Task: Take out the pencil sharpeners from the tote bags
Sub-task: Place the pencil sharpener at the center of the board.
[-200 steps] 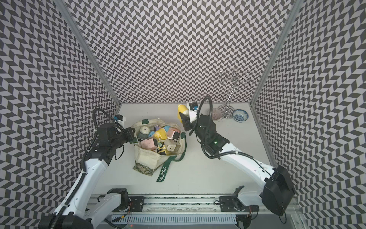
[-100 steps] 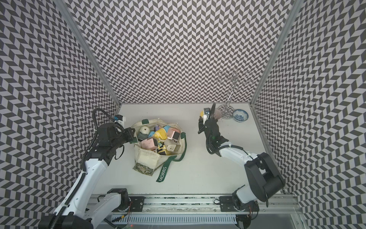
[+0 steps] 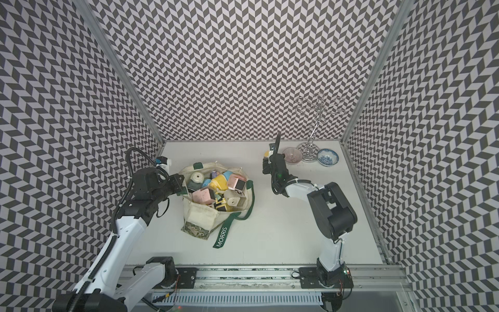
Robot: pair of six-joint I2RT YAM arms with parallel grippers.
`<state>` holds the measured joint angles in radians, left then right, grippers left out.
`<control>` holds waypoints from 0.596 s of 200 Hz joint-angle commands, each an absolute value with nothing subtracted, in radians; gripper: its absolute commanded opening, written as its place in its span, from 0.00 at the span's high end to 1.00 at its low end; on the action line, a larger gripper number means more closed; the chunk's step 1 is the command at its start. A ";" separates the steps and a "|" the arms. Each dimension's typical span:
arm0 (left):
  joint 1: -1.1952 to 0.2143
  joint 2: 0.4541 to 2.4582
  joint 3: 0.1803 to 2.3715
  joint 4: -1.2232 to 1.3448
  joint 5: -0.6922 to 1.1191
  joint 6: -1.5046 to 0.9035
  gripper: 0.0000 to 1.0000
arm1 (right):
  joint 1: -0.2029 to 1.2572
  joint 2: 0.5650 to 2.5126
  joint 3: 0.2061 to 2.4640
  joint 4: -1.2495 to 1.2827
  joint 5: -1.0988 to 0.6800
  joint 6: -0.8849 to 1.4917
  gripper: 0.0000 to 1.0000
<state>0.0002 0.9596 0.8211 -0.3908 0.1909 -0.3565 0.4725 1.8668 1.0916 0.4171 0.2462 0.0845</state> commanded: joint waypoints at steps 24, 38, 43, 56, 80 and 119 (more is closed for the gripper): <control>-0.003 0.928 0.824 -0.356 0.186 -0.344 1.00 | 0.469 1.969 1.197 0.394 0.242 0.151 0.84; -0.004 0.930 0.824 -0.356 0.186 -0.342 1.00 | 0.469 1.991 1.220 0.377 0.233 0.153 0.84; -0.004 0.930 0.824 -0.357 0.186 -0.342 1.00 | 0.468 2.000 1.225 0.371 0.234 0.155 0.83; -0.005 0.931 0.824 -0.357 0.186 -0.342 1.00 | 0.469 2.015 1.237 0.362 0.231 0.157 0.83; -0.005 0.931 0.824 -0.357 0.187 -0.342 1.00 | 0.470 2.031 1.243 0.356 0.232 0.152 0.83; -0.004 0.931 0.824 -0.357 0.189 -0.342 1.00 | 0.472 2.043 1.234 0.359 0.233 0.140 0.79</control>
<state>0.0002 0.9588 0.8211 -0.3908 0.1909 -0.3565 0.4725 2.0315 1.2163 0.3122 0.2317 0.1425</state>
